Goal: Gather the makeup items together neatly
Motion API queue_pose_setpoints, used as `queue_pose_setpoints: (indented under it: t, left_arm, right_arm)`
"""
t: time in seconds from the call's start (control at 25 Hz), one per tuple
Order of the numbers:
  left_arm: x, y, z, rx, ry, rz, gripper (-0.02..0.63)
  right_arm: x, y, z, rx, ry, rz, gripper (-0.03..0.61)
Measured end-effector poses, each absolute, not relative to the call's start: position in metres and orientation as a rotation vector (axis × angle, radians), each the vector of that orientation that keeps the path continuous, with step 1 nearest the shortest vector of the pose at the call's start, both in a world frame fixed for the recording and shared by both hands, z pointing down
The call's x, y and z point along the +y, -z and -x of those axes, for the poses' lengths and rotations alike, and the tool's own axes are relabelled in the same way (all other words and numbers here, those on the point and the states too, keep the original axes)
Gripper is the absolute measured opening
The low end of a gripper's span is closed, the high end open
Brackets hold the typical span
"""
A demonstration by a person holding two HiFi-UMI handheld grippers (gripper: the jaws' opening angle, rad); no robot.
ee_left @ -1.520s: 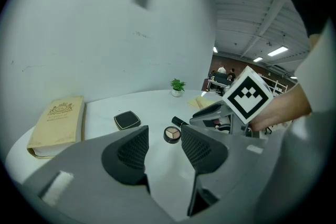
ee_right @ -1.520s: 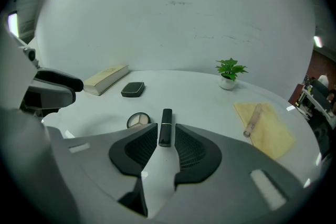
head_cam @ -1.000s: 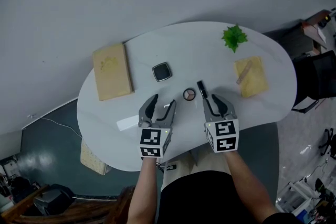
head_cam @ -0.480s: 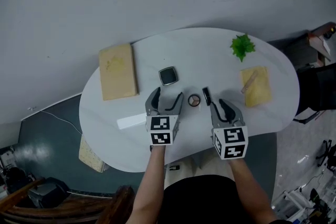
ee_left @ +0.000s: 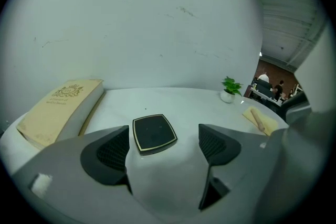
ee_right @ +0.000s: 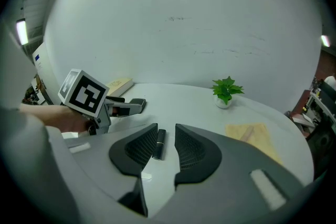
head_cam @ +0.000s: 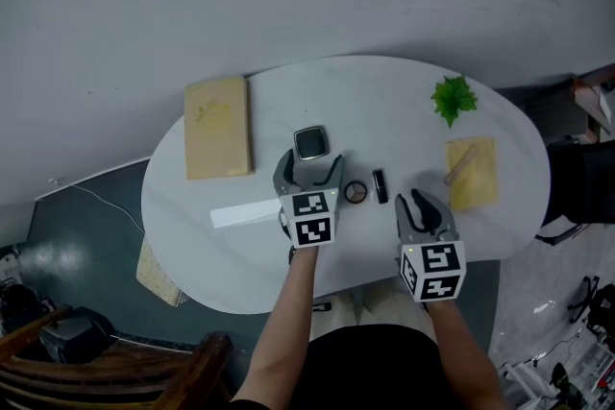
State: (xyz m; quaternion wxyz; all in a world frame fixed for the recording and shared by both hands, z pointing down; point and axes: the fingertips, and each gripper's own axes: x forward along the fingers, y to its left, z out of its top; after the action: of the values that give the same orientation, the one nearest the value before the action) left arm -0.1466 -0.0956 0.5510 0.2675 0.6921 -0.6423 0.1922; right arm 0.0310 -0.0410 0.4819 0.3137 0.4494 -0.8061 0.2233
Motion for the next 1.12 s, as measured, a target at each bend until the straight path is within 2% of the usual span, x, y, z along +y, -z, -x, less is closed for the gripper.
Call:
queue_pose_setpoints:
  t: [0.32, 1.12]
  left_arm:
    - [-0.112, -0.568, 0.158, -1.794, -0.504, -1.736, 0.411]
    - [-0.114, -0.591, 0.163, -1.879, -0.561, -1.579, 0.322]
  right_arm:
    - [-0.050, -0.488, -0.038, -2.119, -0.583, -1.139, 0.112]
    - [-0.071, -0.489, -0.051, -2.137, -0.559, -1.077, 0.112]
